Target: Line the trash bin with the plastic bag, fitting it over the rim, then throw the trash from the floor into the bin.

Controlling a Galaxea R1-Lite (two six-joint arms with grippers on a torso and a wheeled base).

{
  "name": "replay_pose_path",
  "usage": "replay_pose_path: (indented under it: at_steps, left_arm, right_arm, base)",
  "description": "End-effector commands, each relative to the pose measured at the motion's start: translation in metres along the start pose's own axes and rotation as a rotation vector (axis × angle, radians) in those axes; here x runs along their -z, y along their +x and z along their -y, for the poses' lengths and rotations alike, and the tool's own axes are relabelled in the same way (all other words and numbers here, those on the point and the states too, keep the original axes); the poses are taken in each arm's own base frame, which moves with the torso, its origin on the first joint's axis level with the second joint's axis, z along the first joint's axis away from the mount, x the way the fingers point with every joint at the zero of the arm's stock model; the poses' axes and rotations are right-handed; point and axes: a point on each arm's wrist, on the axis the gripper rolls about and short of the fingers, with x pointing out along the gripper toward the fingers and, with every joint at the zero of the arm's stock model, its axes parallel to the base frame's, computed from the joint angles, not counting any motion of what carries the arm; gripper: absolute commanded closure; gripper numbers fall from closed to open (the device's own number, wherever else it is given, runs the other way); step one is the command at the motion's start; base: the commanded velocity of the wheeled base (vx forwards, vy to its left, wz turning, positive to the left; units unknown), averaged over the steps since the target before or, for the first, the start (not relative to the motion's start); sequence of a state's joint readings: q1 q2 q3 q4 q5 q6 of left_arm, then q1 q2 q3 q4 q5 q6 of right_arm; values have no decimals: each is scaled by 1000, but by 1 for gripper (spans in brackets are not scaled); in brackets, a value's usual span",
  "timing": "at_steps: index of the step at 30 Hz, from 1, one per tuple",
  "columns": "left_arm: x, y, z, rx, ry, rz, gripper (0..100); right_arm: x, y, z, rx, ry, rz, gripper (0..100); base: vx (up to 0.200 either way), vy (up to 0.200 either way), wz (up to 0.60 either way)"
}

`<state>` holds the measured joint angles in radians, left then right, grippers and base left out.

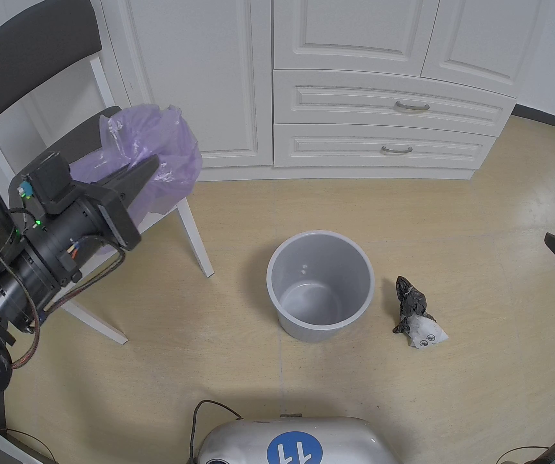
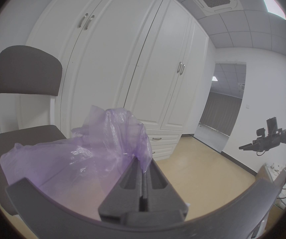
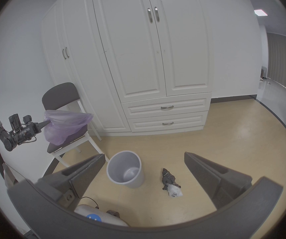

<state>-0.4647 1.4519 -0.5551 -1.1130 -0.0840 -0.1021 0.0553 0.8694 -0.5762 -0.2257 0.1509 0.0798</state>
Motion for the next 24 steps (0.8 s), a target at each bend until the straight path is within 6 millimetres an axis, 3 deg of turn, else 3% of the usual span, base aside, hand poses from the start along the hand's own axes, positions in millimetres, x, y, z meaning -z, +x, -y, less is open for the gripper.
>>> replay_pose_path:
  at_steps: [1, 5, 12, 21, 24]
  left_arm:
    - [15, 21, 26, 12, 9, -31, 100]
    - [11, 27, 41, 17, 25, -7, 100]
    - [0, 16, 74, 75, 23, 28, 100]
    - [-2, 8, 79, 95, 17, 33, 100]
    - [-3, -2, 92, 127, 2, 27, 100]
  right_arm:
    - [0, 1, -1, -10, 0, -2, 0]
    - [0, 0, -1, -15, -1, -3, 0]
    - [1, 0, -4, -33, -2, -5, 0]
    - [4, 2, -5, -47, -3, -21, 0]
    - [6, 2, -6, -59, -10, -27, 0]
  base:
    - [0, 0, 0]
    - [0, 0, 0]
    - [0, 0, 0]
    - [0, 0, 0]
    - [0, 0, 0]
